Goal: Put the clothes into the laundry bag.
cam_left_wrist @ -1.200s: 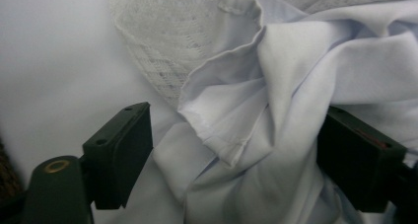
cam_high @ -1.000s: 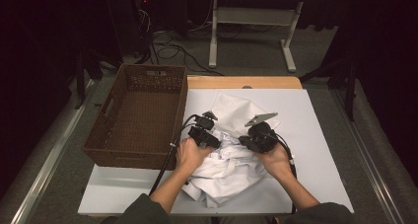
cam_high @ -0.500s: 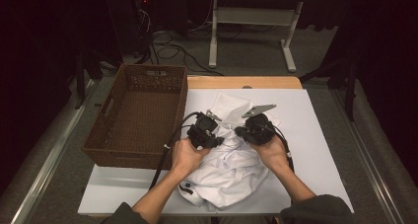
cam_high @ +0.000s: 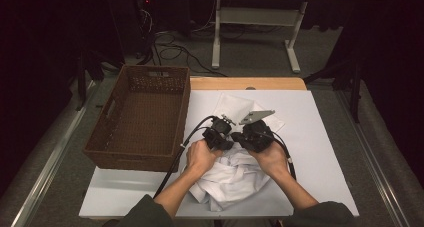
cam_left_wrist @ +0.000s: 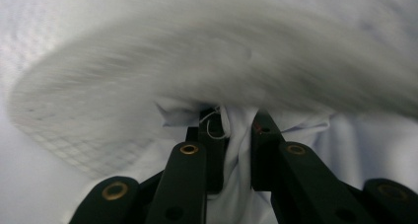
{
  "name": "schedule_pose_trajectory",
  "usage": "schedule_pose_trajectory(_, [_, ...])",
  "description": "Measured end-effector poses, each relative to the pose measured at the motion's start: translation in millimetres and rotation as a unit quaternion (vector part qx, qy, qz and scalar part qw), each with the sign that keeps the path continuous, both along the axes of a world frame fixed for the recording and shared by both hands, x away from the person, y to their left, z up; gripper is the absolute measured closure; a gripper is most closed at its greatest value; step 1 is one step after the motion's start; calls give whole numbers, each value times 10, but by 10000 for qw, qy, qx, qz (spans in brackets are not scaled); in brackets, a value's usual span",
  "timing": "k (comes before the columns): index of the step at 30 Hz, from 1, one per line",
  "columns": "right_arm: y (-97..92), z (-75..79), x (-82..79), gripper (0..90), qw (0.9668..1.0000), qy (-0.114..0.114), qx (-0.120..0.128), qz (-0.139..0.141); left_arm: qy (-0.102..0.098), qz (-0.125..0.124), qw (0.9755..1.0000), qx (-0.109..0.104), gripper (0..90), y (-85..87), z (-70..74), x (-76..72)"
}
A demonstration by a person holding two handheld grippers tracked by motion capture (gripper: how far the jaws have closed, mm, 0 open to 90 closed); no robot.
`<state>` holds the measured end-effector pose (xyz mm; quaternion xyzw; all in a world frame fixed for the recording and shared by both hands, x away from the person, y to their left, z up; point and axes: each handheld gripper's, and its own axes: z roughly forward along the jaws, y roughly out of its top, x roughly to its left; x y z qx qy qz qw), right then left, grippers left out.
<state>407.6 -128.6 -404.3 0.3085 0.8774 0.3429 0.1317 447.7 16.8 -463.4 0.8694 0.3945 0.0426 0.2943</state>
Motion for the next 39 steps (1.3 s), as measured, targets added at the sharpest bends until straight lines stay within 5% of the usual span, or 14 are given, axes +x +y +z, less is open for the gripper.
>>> schedule_pose_trajectory(2, [-19,-41,-14,888,10000,40,-56,-10,2,145,9998,-108,777,43,-36,67])
schedule_pose_trajectory(5, [-135,-247,-17,889,9994,258,-182,-156,-138,108,9998,23,688,53,-13,51])
schedule_pose_trajectory(9, [-234,-363,-4,889,9984,396,-280,-283,-140,69,9997,200,477,91,113,-52])
schedule_pose_trajectory(12, [-269,-385,11,889,9979,416,-374,-340,-143,50,9991,396,429,172,247,-197])
schedule_pose_trajectory(15, [-284,-396,34,889,9976,390,-469,-341,21,60,9983,580,389,238,287,-290])
schedule_pose_trajectory(19, [-277,-406,49,889,9974,364,-497,-372,282,233,9974,628,390,292,167,-266])
schedule_pose_trajectory(22, [-268,-409,60,890,9972,375,-524,-368,473,236,9971,544,487,293,29,-196])
schedule_pose_trajectory(25, [-228,-370,82,890,9972,358,-543,-362,523,218,9978,345,756,317,6,-148])
schedule_pose_trajectory(31, [-118,-194,101,891,9986,167,-421,-273,91,-19,9999,-99,836,367,219,-282])
schedule_pose_trajectory(39, [182,32,37,891,9991,-120,-407,58,-234,-46,9994,-269,850,474,500,-427])
